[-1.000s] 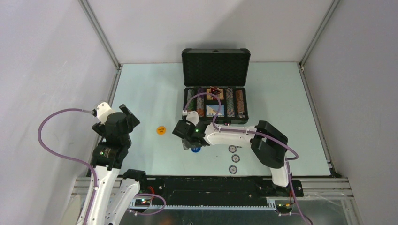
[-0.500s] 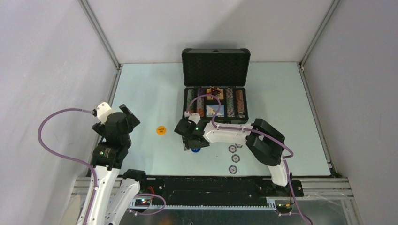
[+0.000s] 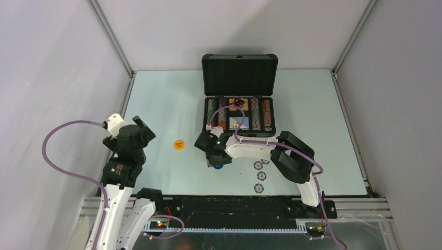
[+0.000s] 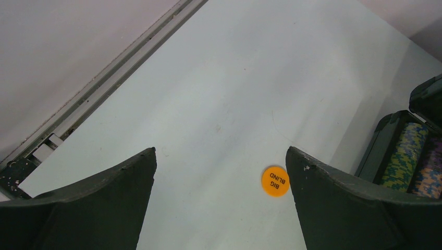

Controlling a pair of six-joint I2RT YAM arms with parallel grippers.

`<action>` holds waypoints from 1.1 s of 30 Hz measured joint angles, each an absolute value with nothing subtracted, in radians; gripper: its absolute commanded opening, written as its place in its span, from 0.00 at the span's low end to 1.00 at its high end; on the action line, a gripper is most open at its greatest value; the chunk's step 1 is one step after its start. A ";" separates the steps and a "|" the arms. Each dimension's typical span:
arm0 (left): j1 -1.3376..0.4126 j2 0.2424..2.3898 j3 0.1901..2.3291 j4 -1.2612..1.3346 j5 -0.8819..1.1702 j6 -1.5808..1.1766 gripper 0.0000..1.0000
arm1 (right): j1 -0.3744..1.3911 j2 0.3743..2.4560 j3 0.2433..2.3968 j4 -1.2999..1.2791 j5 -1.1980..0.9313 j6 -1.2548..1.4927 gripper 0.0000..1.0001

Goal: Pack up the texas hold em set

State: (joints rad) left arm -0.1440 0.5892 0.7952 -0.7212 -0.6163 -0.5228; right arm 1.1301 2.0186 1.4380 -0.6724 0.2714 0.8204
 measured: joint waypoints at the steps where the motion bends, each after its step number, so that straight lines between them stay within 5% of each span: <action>1: -0.144 0.589 0.795 -0.721 -0.616 -0.522 0.98 | 1.130 2.019 1.438 -0.673 0.271 0.820 0.55; 25: -0.144 0.589 0.795 -0.721 -0.617 -0.522 0.98 | 1.095 1.969 1.434 -0.680 0.272 0.801 0.48; 30: -0.144 0.589 0.795 -0.721 -0.617 -0.522 0.98 | 1.054 1.899 1.435 -0.691 0.272 0.770 0.55; 33: -0.144 0.589 0.795 -0.721 -0.617 -0.523 0.98 | 1.036 1.877 1.446 -0.692 0.266 0.757 0.68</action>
